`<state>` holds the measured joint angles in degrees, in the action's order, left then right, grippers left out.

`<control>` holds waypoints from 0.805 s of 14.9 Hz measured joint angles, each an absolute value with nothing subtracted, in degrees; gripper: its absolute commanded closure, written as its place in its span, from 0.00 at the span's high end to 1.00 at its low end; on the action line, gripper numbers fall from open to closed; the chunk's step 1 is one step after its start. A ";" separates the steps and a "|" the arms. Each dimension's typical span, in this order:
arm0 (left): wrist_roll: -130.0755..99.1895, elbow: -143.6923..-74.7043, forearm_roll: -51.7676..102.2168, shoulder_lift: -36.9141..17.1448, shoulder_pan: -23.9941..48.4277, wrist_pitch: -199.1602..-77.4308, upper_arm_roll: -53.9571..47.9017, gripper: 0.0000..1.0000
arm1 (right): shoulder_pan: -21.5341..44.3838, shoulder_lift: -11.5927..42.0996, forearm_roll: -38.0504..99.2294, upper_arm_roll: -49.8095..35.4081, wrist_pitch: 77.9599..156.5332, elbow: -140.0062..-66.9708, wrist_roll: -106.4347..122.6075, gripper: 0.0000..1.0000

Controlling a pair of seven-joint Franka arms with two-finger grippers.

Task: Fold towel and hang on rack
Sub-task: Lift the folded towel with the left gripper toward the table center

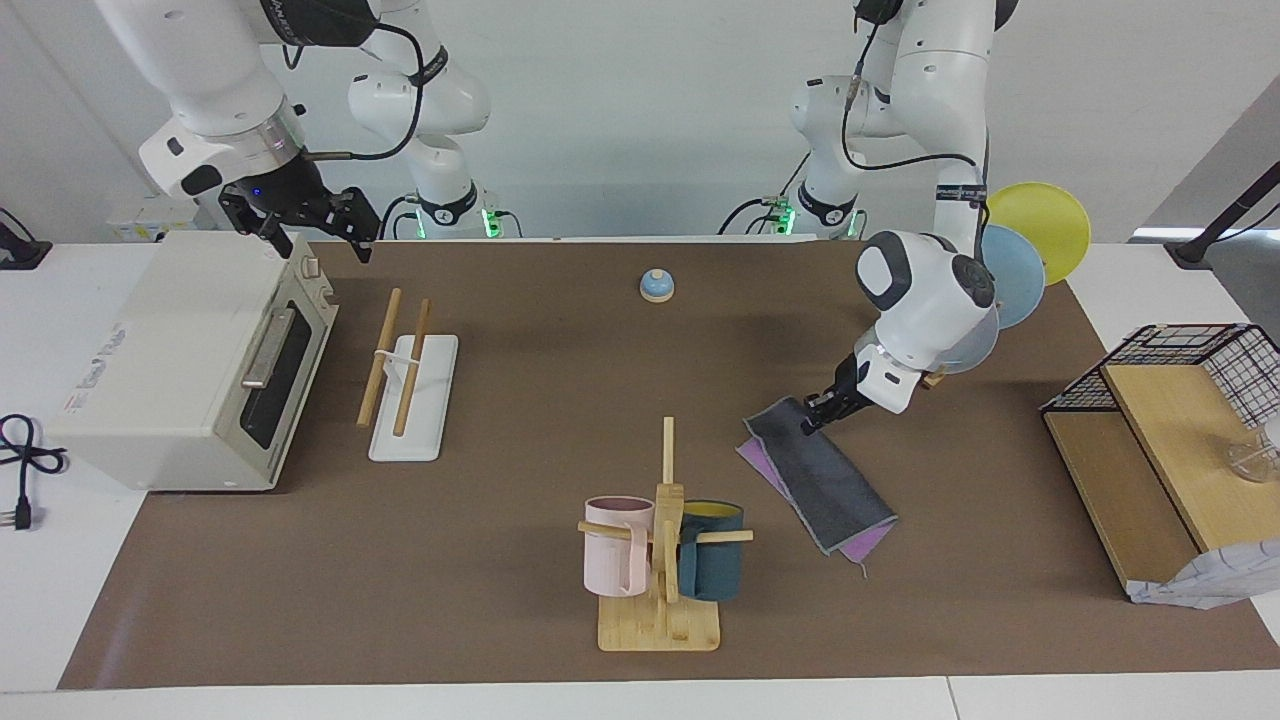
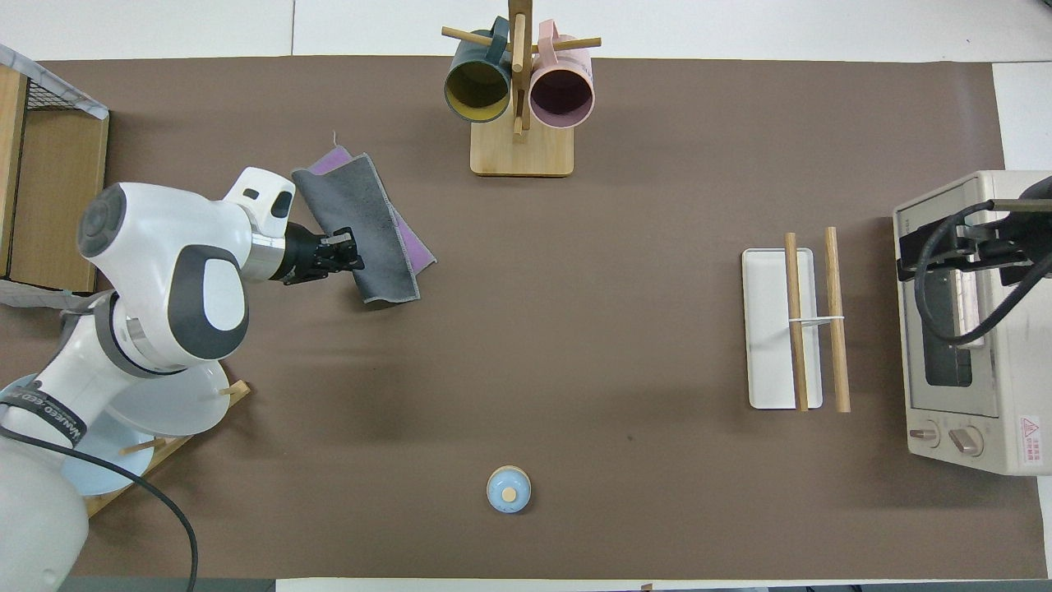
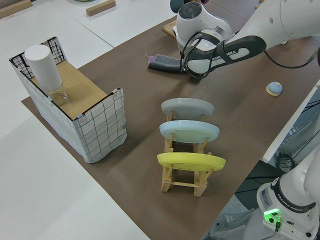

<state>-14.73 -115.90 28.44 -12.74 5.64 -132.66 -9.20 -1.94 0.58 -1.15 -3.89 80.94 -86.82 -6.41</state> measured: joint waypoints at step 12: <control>-73.32 -103.70 26.92 1.05 11.13 -116.01 -10.41 0.00 | -1.94 0.58 -1.15 -3.89 80.94 -86.82 -6.41 1.00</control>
